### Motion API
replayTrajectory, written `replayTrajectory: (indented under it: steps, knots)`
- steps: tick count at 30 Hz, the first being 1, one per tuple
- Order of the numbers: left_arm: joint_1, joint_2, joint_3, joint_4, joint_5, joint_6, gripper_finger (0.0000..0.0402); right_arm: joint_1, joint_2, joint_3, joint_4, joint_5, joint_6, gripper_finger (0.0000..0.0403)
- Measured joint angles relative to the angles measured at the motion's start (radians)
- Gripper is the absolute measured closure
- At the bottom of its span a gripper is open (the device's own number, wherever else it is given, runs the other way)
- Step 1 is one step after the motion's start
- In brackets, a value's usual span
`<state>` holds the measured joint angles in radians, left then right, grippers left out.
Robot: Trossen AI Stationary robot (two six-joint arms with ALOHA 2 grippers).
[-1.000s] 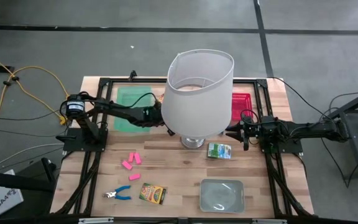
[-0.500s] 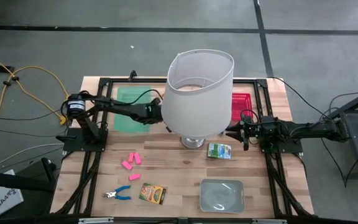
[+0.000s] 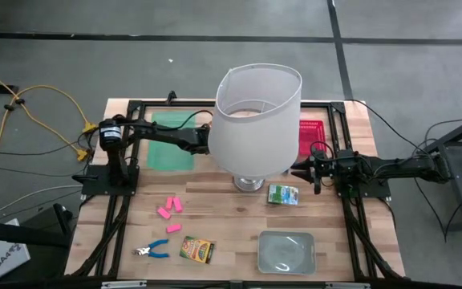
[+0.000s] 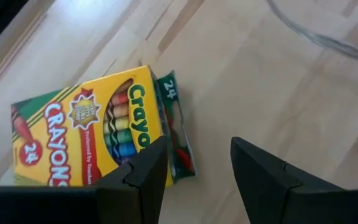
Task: Pick & Place School Supplies
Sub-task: Put the yellow crayon box into the green bin
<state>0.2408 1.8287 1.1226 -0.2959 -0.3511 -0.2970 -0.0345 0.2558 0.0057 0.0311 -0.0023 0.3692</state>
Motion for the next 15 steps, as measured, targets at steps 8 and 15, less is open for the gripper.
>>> replayTrajectory:
  steps: [8,15]
  knots:
    - [-0.006,-0.001,0.003,-0.041,-0.004,-0.042,0.0209,0.0,0.001,0.0,0.0,-0.001,0.0,0.0289]
    - [-0.024,-0.001,0.003,-0.07,-0.05,-0.053,0.0195,0.0,0.001,0.0,0.0,-0.001,0.0,0.0289]
